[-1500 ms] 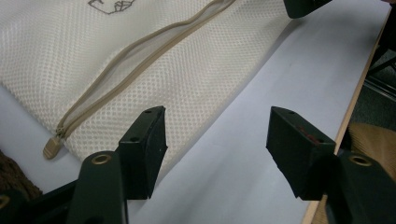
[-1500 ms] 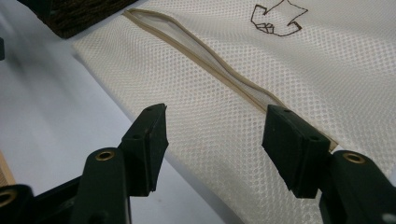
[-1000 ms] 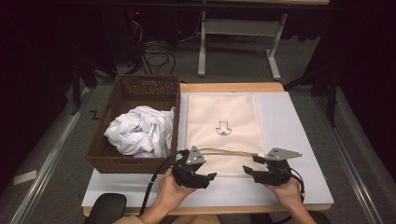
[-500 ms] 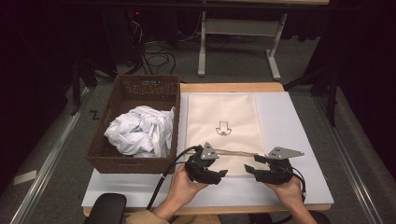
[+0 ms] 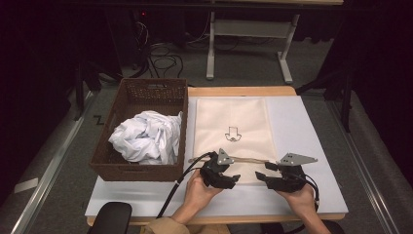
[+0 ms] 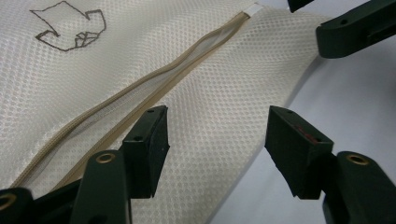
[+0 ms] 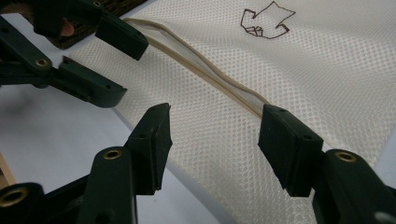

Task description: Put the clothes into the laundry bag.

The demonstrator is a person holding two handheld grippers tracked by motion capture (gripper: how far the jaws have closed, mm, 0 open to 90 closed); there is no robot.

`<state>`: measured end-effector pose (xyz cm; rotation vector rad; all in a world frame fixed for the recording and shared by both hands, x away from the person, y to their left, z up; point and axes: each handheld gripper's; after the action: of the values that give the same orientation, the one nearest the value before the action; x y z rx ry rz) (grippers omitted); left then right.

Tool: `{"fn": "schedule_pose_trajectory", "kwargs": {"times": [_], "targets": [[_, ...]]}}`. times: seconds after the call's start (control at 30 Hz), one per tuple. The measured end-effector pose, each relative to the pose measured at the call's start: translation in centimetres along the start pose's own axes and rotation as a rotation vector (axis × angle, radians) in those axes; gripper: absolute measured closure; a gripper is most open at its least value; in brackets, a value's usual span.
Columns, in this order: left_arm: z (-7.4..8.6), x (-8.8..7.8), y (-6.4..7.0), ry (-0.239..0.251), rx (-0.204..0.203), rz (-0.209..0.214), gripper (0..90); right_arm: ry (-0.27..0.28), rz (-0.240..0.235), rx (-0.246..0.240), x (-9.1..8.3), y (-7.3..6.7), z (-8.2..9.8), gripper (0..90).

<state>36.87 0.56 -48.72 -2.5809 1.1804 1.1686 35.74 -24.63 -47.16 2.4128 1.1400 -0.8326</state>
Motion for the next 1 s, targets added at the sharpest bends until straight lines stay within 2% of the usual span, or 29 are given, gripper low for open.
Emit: {"fn": "schedule_pose_trajectory", "kwargs": {"times": [0.23,0.5,0.7,0.8,0.9,0.93,1.0], "targets": [[0.3,1.3,-0.5,0.003,0.000,-0.036,39.2,-0.006,-0.008,0.012,0.1,0.2,0.0,44.4],[0.6,2.0,-0.9,0.005,-0.003,-0.057,38.9,-0.019,-0.015,0.017,0.4,0.2,0.0,44.1],[1.0,2.6,-1.0,-0.022,0.010,-0.087,38.9,-0.024,-0.025,-0.009,0.7,-0.1,0.0,43.3],[1.2,2.7,-1.1,-0.015,0.008,-0.086,38.8,-0.010,-0.021,-0.028,0.8,-0.3,-0.1,42.9],[1.5,2.7,-1.2,0.004,0.002,-0.082,39.2,0.012,-0.012,-0.056,0.7,-0.5,-0.6,43.0],[1.7,2.7,-1.2,0.016,0.003,-0.079,39.2,0.017,-0.008,-0.079,0.7,-0.5,-0.8,43.8],[1.8,2.7,-1.3,0.022,0.006,-0.077,39.5,-0.005,0.018,-0.124,1.0,-0.4,-1.8,45.2]]}}
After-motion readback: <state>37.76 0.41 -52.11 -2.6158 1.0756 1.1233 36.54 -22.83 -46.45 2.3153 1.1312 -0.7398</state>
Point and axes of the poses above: each handheld gripper's, and its own axes: x roughly forward along the jaws, z roughly out of its underside, y roughly to its right, and after that the axes turned 11 degrees about -x, right-handed
